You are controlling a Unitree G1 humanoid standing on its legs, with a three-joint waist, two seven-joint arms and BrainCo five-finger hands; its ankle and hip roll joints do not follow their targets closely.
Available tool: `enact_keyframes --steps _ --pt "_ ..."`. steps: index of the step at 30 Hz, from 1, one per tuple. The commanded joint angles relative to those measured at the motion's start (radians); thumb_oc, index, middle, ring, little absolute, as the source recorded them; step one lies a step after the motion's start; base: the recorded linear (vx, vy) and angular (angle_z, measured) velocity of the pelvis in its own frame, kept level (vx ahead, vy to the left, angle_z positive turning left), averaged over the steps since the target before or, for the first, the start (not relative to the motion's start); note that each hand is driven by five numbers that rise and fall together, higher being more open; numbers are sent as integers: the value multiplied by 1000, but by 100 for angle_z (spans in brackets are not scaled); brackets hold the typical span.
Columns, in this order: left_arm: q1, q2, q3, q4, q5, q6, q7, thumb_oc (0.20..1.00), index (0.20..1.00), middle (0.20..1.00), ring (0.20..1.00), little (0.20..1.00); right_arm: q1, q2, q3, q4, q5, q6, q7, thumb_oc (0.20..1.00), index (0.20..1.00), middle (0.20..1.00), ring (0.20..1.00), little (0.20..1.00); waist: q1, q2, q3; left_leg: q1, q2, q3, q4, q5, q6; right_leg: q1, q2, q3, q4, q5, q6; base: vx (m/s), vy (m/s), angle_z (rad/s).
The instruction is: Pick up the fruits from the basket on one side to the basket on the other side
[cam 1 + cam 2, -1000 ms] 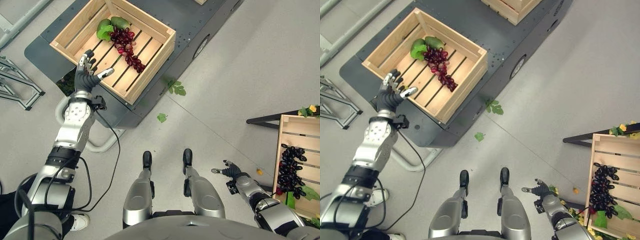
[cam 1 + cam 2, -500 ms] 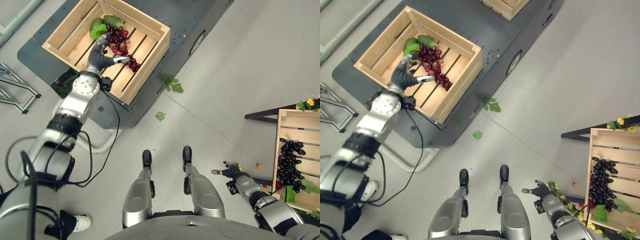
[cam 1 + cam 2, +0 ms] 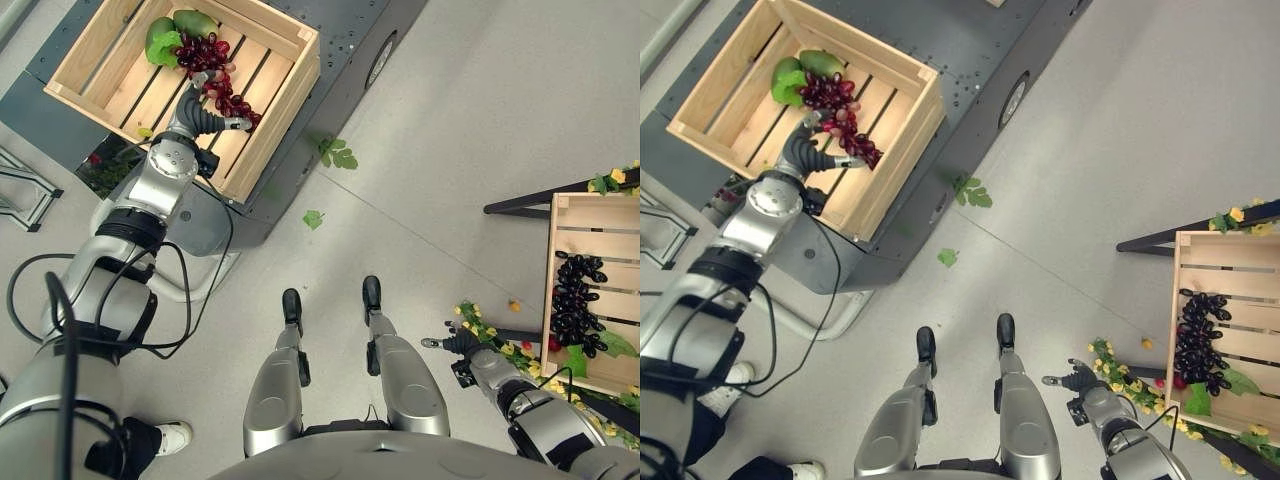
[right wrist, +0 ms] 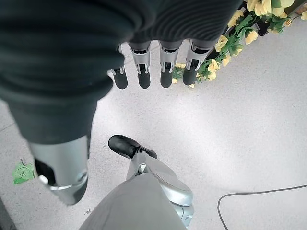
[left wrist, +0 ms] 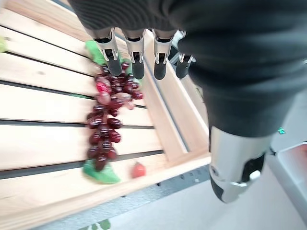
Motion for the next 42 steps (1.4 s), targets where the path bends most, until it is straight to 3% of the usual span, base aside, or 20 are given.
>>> enact_keyframes --steps 1,11,18,35,42 --pt "-133 15 14 87 49 -16 47 1000 1000 1000 1000 1000 14 -15 18 32 40 -9 -15 1000 1000 1000 1000 1000 -7 -37 -41 -78 -34 24 3 14 0 -80 -62 39 10 -7 116 2 -2 -4" --pt "-111 -27 89 242 -44 7 33 1000 1000 1000 1000 1000 21 -7 19 38 45 -4 -18 1000 1000 1000 1000 1000 -13 -44 -26 -89 -33 32 5 15 1 -100 -56 55 9 -2 113 3 2 -4" --pt "-134 -29 88 256 -46 10 36 1000 1000 1000 1000 1000 21 -2 22 42 47 -6 -19 1000 1000 1000 1000 1000 -16 -51 -22 -88 -30 32 6 14 -1 -100 -53 58 9 0 112 0 -1 -1" --pt "-132 -102 173 290 -298 -11 32 1000 1000 1000 1000 1000 22 8 24 54 51 2 -30 1000 1000 1000 1000 1000 -24 -65 -18 -115 -29 34 8 23 0 -126 -53 66 7 14 112 0 0 0" --pt "-115 -83 164 283 -252 -7 33 1000 1000 1000 1000 1000 32 4 21 44 51 -1 -29 1000 1000 1000 1000 1000 -26 -75 -24 -129 -27 34 10 26 0 -136 -48 65 7 13 111 0 0 -1"
